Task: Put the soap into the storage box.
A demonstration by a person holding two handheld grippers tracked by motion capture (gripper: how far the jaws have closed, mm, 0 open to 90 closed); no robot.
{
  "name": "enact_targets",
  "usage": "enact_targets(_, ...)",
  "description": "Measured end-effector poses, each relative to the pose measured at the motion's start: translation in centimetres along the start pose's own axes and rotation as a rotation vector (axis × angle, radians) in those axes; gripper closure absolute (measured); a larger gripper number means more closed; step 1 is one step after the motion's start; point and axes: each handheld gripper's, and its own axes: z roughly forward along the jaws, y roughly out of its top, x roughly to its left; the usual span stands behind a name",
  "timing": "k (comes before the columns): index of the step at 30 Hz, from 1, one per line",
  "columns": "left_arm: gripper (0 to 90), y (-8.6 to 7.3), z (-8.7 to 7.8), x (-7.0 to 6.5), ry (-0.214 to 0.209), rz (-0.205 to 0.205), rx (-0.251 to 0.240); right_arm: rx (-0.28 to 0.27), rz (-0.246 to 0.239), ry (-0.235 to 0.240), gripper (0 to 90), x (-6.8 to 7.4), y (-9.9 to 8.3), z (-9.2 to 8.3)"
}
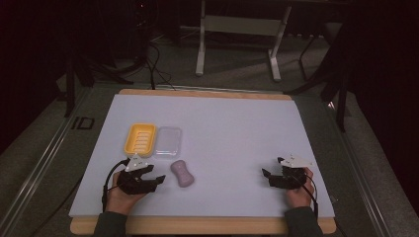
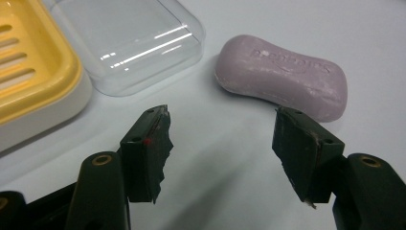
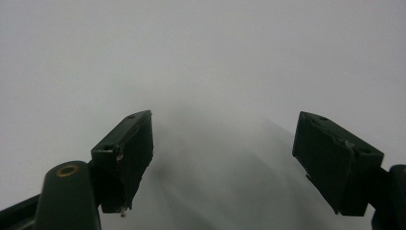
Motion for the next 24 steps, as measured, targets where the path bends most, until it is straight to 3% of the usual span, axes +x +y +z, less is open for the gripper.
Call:
enact_targets(7,34.9,0.4,0.0,-0.5,-0.004,0.021,0.028,-0.005,0.002,-0.013,21.2,0.0,0.0,0.0)
enact_targets(24,34.7,1.4,-0.1,-0.8,0.001,-0.003,0.041,-0.017,0.011,-0.022,20.6,0.0,-0.1,-0.2)
